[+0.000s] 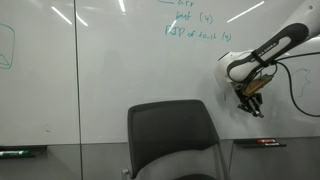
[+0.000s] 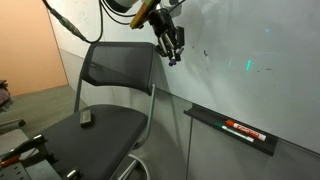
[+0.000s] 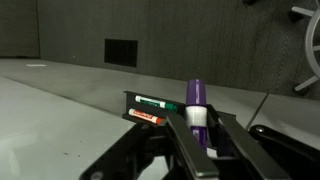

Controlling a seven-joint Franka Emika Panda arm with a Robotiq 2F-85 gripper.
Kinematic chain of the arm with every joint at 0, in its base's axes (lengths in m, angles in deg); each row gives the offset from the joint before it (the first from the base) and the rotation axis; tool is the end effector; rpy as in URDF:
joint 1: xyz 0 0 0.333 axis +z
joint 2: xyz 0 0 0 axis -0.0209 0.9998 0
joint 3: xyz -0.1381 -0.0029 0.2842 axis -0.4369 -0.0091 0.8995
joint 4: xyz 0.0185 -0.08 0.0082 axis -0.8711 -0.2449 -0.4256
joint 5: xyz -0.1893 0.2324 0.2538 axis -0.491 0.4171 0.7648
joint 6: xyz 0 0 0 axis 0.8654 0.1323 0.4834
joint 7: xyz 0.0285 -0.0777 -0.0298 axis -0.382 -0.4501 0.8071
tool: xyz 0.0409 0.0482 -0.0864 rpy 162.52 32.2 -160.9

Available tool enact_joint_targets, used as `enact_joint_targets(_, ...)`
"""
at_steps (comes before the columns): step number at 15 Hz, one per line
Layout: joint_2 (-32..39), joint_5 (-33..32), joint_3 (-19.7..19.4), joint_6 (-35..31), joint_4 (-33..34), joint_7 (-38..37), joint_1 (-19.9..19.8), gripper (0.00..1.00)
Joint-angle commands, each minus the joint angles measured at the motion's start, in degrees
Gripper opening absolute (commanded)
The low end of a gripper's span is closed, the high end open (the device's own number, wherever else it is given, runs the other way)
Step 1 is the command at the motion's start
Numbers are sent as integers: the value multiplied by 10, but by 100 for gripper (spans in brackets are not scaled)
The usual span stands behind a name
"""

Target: Use the marker on the chair to write some markings on the board

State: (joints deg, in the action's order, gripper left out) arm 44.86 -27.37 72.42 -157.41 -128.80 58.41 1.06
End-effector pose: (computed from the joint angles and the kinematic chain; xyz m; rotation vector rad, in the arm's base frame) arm 0.6107 -0.0657 0.3598 2.5046 -0.2150 -0.2225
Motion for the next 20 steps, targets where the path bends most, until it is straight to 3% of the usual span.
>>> enact_joint_targets(1, 9, 2, -2, -71, -6, 11, -12, 7)
enact_joint_targets(6, 0, -9, -14, -194, -36, 4, -18, 6)
enact_joint_targets(10, -10, -17, -30, -233, -53, -2, -15, 6)
enact_joint_targets(15, -45, -45, -38, -252, -73, -17, -6, 6)
enact_joint_targets(20, -63, -44, -25, -202, -79, -7, -2, 6)
